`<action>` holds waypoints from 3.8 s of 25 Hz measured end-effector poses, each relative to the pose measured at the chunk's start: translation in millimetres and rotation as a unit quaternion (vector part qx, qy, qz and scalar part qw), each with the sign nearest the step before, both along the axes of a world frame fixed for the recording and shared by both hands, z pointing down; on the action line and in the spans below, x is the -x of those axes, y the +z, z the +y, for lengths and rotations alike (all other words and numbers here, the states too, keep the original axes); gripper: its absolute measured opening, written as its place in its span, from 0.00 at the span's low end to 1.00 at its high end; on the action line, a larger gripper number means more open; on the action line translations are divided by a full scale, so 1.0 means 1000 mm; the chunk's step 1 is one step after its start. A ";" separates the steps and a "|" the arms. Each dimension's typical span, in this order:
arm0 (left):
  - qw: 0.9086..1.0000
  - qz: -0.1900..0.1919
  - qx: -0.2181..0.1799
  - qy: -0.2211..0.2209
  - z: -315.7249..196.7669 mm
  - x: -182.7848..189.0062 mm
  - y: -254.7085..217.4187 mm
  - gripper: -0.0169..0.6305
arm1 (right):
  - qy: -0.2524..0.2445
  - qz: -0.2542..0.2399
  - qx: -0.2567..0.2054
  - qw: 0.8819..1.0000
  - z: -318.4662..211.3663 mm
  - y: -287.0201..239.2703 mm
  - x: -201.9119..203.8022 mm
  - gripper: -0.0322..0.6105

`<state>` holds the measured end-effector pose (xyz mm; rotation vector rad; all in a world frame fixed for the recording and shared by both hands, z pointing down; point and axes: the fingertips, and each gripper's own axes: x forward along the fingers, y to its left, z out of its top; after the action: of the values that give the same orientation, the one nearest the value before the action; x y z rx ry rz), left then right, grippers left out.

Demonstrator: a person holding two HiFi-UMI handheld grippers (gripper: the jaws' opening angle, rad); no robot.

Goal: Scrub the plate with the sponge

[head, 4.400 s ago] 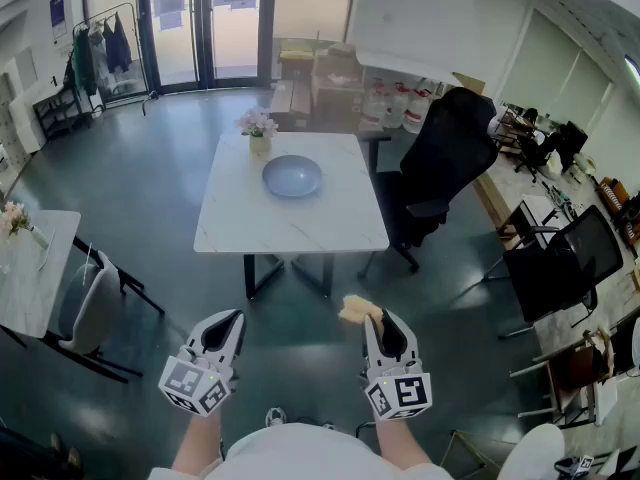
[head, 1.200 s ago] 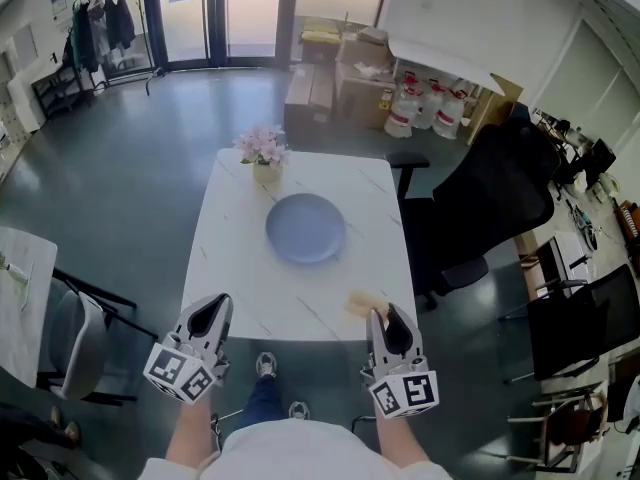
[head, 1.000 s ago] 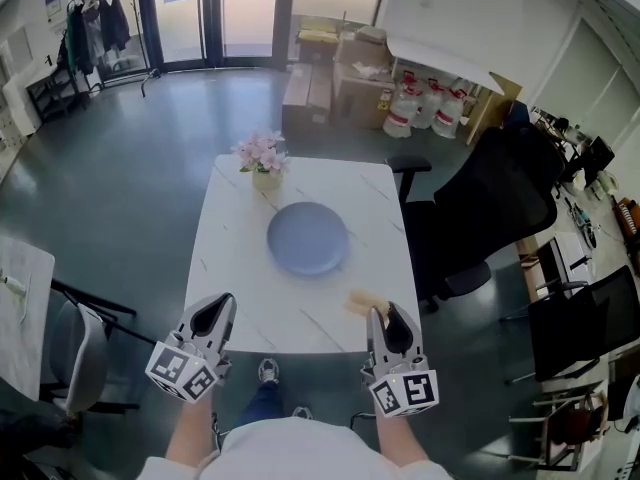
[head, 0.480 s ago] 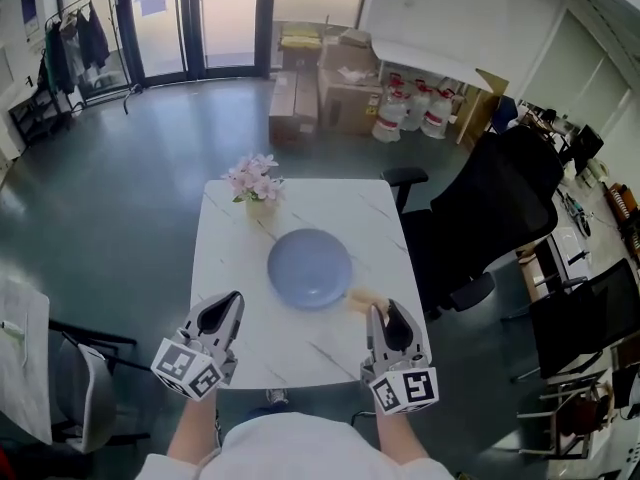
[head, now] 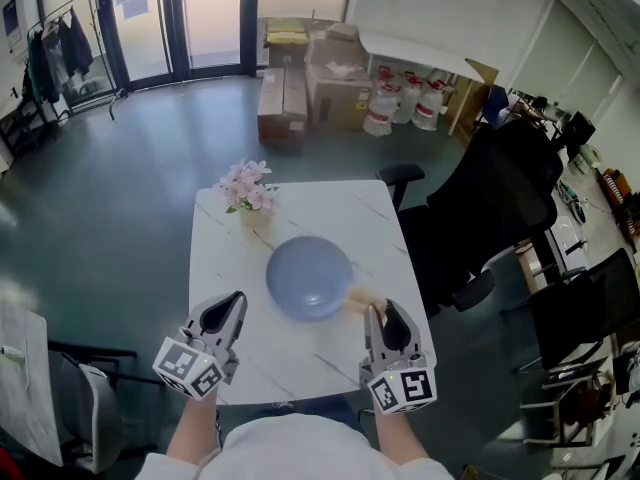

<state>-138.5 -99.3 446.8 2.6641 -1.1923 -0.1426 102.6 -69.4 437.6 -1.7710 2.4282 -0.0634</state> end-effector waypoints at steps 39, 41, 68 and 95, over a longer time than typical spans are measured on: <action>0.986 -0.023 0.166 -0.017 -0.129 -0.050 0.132 0.08 | -0.038 0.020 0.059 0.997 -0.114 0.045 -0.020 0.24; 0.983 -0.022 0.184 -0.019 -0.132 -0.049 0.143 0.08 | -0.039 0.020 0.062 0.997 -0.116 0.048 -0.020 0.23; 0.903 0.005 0.427 -0.045 -0.143 -0.045 0.270 0.38 | -0.038 0.022 0.080 0.996 -0.121 0.058 -0.020 0.24; 0.886 0.044 0.453 -0.089 -0.148 -0.046 0.280 0.09 | -0.037 0.023 0.065 0.997 -0.119 0.047 -0.024 0.24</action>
<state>-92.2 -247.1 727.2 1.7129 -1.0955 0.2184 127.0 -188.7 484.3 -1.7514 2.5768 -0.1928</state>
